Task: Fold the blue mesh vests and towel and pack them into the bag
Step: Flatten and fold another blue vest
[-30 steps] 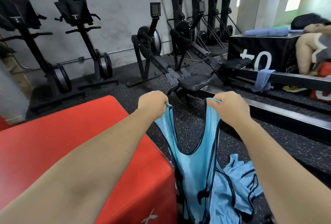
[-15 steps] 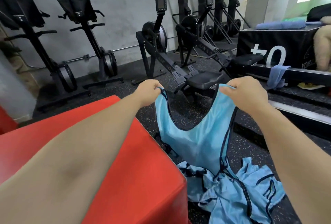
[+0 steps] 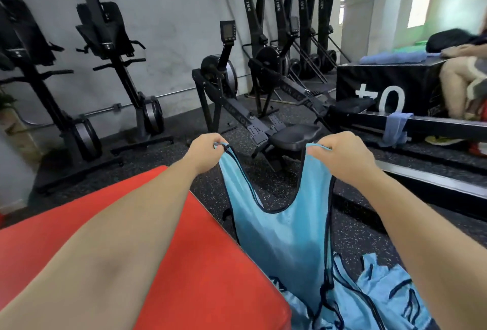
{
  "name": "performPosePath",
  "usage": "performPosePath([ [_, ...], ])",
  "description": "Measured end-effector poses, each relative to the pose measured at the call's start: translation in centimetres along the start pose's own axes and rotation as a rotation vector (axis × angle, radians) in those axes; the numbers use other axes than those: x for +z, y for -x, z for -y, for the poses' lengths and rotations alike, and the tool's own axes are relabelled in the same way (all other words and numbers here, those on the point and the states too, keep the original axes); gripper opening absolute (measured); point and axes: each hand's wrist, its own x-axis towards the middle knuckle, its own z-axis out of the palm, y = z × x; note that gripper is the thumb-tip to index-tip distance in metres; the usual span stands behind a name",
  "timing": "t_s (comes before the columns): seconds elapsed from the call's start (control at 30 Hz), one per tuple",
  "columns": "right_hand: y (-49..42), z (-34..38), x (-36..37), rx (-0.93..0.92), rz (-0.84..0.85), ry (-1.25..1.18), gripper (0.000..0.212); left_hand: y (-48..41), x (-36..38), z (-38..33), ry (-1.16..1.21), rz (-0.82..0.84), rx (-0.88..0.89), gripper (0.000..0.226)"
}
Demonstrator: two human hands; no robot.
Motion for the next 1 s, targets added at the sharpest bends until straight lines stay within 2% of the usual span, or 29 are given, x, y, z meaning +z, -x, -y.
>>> performPosePath([
  [0.17, 0.4, 7.3, -1.3, -0.133, -0.058, -0.376, 0.054, 0.0, -7.7, 1.7, 0.117, -0.156, -0.015, 0.012],
  [0.3, 4.8, 14.7, 0.6, -0.196, 0.071, -0.579, 0.052, 5.4, -13.0, 5.7, 0.097, -0.211, -0.091, 0.016],
  [0.37, 8.0, 17.6, 3.4, -0.232, 0.140, -0.475, 0.054, 9.6, -14.0, 8.6, 0.039, -0.158, -0.170, 0.019],
  [0.43, 12.1, 20.2, 7.3, -0.277, 0.167, -0.196, 0.048, 14.1, -14.1, 11.8, -0.092, -0.030, -0.207, 0.029],
  [0.5, 16.9, 21.9, 11.3, -0.361, 0.034, 0.072, 0.034, 18.1, -13.7, 15.5, -0.248, 0.100, -0.258, 0.026],
  [0.57, 21.3, 23.2, 14.6, -0.373, 0.056, 0.188, 0.028, 21.6, -12.9, 19.1, -0.314, 0.192, -0.297, 0.021],
  [0.67, 25.1, 23.2, 18.5, -0.346, 0.095, 0.291, 0.028, 25.0, -11.9, 22.6, -0.361, 0.297, -0.273, 0.031],
  [0.8, 27.3, 25.0, 20.0, -0.357, 0.095, 0.336, 0.027, 26.2, -12.8, 24.4, -0.427, 0.285, -0.265, 0.033],
  [0.9, 28.4, 27.9, 21.2, -0.376, 0.092, 0.257, 0.025, 25.4, -15.5, 26.6, -0.578, 0.273, -0.299, 0.034],
  [1.0, 31.1, 30.3, 24.2, -0.444, 0.192, 0.241, 0.030, 26.2, -17.3, 30.2, -0.763, 0.395, -0.398, 0.039],
])
